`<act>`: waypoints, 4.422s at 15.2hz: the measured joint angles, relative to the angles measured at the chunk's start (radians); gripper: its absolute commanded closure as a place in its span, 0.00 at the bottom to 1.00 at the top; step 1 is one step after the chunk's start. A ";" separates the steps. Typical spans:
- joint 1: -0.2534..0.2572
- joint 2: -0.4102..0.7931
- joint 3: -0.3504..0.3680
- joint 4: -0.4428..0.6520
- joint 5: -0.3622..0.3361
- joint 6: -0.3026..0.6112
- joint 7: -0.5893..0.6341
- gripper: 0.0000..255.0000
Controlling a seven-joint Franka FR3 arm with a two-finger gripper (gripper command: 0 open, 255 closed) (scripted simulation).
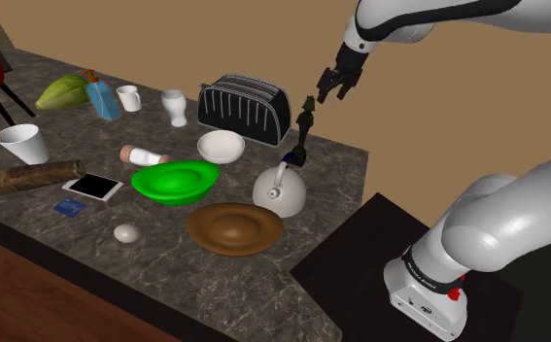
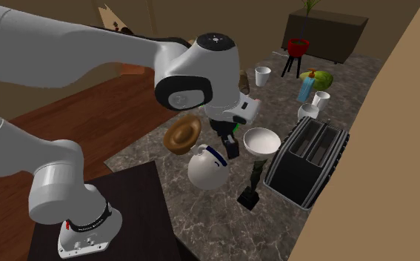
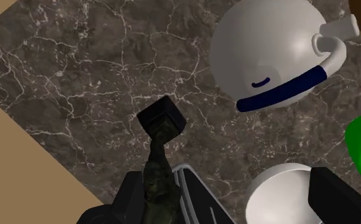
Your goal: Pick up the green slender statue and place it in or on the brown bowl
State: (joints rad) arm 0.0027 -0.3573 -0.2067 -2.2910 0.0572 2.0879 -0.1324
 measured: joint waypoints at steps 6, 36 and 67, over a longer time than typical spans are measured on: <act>0.007 0.221 -0.053 0.107 0.056 0.117 -0.119 0.00; 0.008 0.404 -0.065 0.161 0.133 0.242 -0.205 1.00; 0.007 0.304 -0.067 0.463 0.062 -0.150 -0.123 1.00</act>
State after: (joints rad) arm 0.0097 -0.0534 -0.2739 -1.8281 0.1194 1.9377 -0.2557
